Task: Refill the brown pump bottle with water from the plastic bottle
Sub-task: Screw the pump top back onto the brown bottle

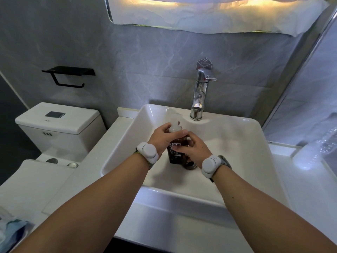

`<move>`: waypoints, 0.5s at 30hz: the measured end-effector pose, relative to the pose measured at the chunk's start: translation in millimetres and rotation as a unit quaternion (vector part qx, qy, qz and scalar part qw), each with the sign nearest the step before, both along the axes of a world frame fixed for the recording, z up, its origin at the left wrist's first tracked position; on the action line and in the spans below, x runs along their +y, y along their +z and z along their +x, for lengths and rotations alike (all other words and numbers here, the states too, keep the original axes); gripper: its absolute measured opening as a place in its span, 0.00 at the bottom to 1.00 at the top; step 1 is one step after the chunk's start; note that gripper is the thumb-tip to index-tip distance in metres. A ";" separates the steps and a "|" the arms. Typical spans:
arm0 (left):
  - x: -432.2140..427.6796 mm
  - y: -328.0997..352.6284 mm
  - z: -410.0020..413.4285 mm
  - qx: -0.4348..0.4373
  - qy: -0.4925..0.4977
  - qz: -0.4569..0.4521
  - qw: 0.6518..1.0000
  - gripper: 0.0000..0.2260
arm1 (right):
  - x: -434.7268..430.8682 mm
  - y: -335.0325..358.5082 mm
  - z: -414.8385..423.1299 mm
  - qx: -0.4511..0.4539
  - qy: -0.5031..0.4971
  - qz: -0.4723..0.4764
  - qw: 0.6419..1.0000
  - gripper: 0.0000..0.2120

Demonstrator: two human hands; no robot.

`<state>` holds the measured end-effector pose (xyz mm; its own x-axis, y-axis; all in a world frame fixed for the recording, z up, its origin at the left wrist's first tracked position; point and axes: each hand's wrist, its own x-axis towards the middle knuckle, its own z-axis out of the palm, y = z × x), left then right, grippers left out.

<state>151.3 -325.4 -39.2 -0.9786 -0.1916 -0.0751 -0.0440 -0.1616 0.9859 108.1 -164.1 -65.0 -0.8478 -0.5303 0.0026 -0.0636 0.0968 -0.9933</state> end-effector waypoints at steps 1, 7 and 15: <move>0.3 -0.6 0.6 0.000 0.006 -0.008 1.000 0.26 | 0.0 -0.6 1.3 0.000 0.003 0.002 1.000 0.27; 5.5 -1.6 9.3 -0.002 0.002 -0.084 0.996 0.25 | 3.7 2.7 8.6 0.014 -0.004 0.017 1.000 0.28; 11.3 2.6 18.3 -0.011 0.017 -0.131 0.991 0.37 | 16.0 22.5 14.9 0.028 -0.039 0.025 0.999 0.21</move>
<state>169.6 -314.1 -36.6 -0.9701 -0.2397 -0.0393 -0.0644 0.0977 0.9931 123.0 -148.1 -42.5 -0.8859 -0.4631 0.0274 -0.1102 0.1527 -0.9821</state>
